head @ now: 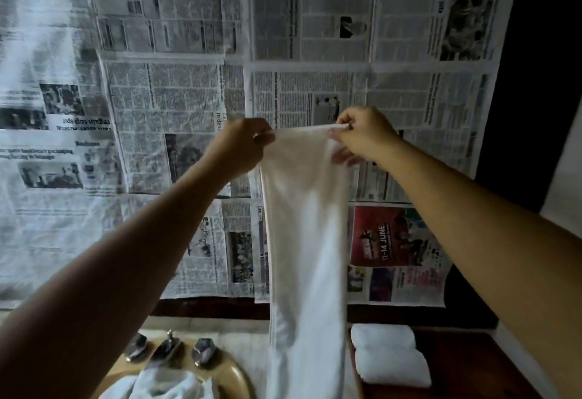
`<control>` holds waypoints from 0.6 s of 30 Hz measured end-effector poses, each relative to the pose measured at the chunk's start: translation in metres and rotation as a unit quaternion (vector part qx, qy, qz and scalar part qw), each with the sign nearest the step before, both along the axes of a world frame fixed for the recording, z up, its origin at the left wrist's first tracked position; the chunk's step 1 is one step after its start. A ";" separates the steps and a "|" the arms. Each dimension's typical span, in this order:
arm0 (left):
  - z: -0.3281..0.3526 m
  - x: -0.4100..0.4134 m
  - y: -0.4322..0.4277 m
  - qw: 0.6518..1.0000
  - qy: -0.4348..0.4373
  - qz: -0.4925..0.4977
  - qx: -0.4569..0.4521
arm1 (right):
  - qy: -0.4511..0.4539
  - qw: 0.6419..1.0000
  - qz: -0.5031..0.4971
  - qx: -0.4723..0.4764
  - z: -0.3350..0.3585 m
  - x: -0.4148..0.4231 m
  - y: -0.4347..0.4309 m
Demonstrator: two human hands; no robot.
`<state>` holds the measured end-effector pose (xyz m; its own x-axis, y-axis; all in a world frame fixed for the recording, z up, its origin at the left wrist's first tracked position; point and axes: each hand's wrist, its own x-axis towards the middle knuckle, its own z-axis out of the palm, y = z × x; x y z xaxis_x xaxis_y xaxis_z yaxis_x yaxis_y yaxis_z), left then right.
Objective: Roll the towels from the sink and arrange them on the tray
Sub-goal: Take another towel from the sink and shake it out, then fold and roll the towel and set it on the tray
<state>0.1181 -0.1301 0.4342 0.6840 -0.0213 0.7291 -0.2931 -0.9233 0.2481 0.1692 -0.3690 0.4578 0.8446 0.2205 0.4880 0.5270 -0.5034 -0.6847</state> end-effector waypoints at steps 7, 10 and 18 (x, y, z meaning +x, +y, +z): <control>0.008 -0.020 0.008 0.996 -0.070 -0.040 -0.040 | -0.059 0.997 0.010 0.057 0.006 -0.030 -0.001; -0.036 -0.039 0.011 0.996 -0.036 -0.084 -0.021 | -0.031 0.998 0.024 0.054 -0.040 -0.058 -0.012; -0.317 -0.133 0.000 0.941 0.253 -0.222 -0.030 | 0.174 0.984 0.015 -0.035 -0.338 -0.168 -0.058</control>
